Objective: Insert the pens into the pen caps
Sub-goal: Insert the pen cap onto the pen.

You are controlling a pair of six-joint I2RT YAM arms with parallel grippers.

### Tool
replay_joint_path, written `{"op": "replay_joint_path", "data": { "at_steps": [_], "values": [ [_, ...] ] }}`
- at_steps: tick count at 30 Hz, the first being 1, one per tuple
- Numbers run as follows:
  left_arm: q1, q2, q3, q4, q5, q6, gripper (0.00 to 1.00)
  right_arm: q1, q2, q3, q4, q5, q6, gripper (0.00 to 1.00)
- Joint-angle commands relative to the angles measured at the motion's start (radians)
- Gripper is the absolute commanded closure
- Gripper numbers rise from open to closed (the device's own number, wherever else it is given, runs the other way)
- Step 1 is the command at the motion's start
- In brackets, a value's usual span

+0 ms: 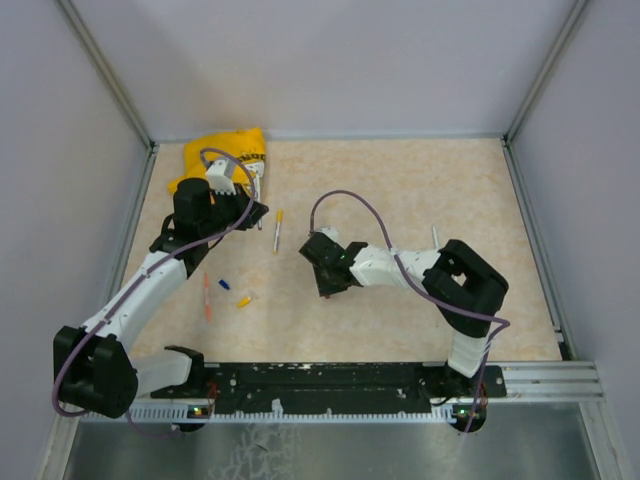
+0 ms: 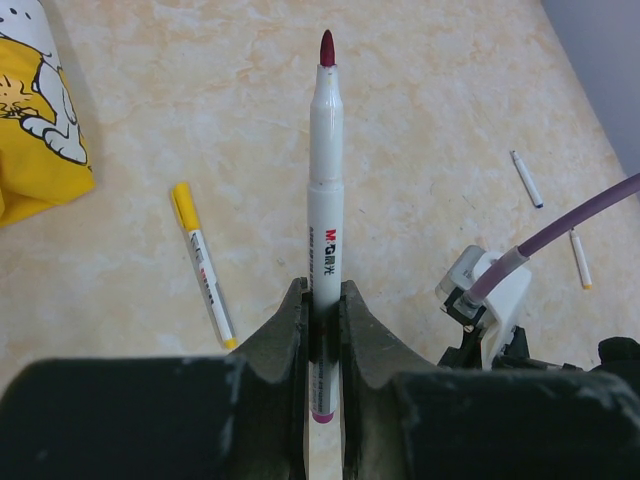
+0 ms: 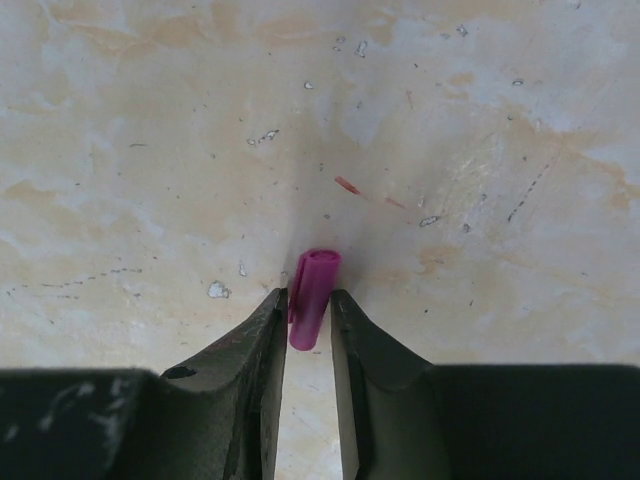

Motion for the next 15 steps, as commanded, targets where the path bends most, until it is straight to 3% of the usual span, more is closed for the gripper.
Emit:
{"op": "replay_joint_path", "data": {
  "at_steps": [1,7,15],
  "values": [
    [0.006,0.000,0.024,0.034,0.008,-0.005,1.00,-0.002,0.008,0.017,-0.021,0.023,-0.031,0.79],
    [0.006,-0.002,0.024,0.033,0.009,-0.005,1.00,-0.003,-0.006,0.021,-0.057,0.038,-0.107,0.84],
    [0.006,0.000,0.026,0.032,0.012,-0.005,1.00,-0.002,-0.005,0.030,-0.079,0.005,-0.164,0.73]
  ]
}}
